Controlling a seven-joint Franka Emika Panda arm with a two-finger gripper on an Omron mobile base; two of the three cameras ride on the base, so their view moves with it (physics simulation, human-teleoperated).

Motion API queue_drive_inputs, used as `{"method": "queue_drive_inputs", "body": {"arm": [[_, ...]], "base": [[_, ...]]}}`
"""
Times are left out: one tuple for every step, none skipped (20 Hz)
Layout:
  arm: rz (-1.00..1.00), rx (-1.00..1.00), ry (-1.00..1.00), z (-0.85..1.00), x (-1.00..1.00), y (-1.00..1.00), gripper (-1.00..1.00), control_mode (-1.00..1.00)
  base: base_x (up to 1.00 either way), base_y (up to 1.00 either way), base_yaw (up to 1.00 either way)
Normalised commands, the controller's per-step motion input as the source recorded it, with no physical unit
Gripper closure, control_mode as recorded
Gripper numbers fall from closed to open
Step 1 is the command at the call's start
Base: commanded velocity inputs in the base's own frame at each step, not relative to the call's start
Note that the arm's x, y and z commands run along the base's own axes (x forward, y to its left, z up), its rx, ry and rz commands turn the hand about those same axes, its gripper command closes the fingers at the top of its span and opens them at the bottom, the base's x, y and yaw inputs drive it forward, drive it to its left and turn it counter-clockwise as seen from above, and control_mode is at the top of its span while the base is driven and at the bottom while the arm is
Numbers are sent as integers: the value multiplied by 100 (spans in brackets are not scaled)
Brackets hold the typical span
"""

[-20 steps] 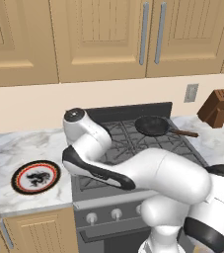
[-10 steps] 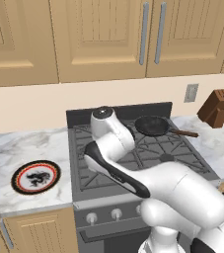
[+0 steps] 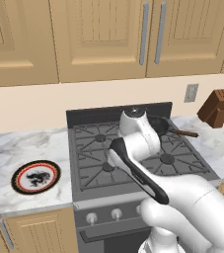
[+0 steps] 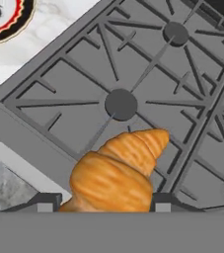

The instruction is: Pick the croissant and place it on the pan. Then turn on the stove to warm the croissant.

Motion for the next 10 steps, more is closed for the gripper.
{"method": "queue_drive_inputs", "body": {"arm": [[-20, 13, -4, 0, 0, -67, 100, -100], [-20, 13, -5, 0, 0, -67, 100, -100], [-19, 13, -5, 0, 0, -66, 100, -100], [-19, 13, -5, 0, 0, -66, 100, -100], [-19, 13, -4, 1, 0, -67, 100, -100], [-19, 13, -4, 2, 0, -66, 100, -100], [-19, 14, -4, 4, 0, -66, 100, -100], [-19, 14, -5, 4, 0, -64, 100, -100], [-20, 15, -6, 6, 0, -65, 100, -100], [-21, 15, -6, 6, 0, -63, 100, -100]], "base": [[0, 0, 0], [0, 0, 0], [0, 0, 0], [0, 0, 0], [0, 0, 0], [0, 0, 0], [0, 0, 0], [0, 0, 0], [0, 0, 0], [0, 0, 0]]}}
